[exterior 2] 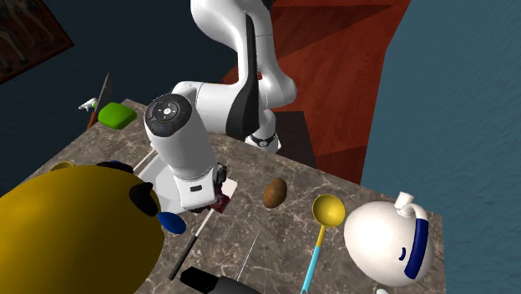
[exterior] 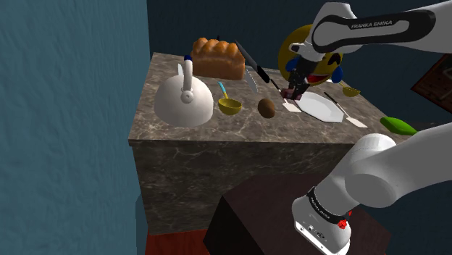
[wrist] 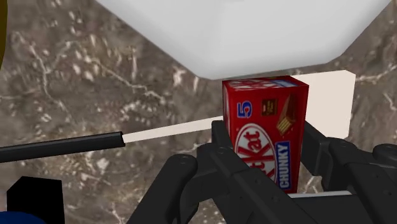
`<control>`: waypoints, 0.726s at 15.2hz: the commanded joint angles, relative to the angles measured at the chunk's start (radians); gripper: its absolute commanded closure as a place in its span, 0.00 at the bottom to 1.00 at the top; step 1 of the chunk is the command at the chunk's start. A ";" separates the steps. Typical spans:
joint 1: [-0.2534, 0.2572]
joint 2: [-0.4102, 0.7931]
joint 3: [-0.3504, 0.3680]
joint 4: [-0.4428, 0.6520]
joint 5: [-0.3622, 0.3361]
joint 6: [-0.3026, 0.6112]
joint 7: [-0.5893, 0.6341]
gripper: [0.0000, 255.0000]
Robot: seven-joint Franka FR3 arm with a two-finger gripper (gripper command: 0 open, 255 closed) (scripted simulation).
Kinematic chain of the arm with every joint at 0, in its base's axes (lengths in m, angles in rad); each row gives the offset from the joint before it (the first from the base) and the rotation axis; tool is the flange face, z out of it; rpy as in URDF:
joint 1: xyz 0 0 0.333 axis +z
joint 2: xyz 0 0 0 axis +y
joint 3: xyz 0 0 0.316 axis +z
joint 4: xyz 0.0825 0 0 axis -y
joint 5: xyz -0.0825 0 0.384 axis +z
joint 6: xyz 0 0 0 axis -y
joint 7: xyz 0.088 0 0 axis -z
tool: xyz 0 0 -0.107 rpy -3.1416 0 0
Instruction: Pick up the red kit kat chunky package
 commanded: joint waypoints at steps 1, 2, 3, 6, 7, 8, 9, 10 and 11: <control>0.000 -0.009 0.007 0.020 0.002 -0.029 0.000 1.00; 0.000 -0.013 0.010 0.031 0.003 -0.044 0.000 1.00; 0.000 -0.016 0.014 0.042 0.005 -0.058 0.000 1.00; 0.001 -0.025 0.024 0.075 0.009 -0.100 0.000 1.00; 0.002 -0.027 0.027 0.086 0.011 -0.114 0.000 1.00; 0.002 -0.030 0.030 0.098 0.012 -0.128 0.000 1.00; 0.003 -0.032 0.033 0.110 0.014 -0.142 0.000 1.00; 0.003 -0.032 0.033 0.112 0.014 -0.144 0.000 1.00; 0.003 -0.032 0.033 0.112 0.014 -0.144 0.000 1.00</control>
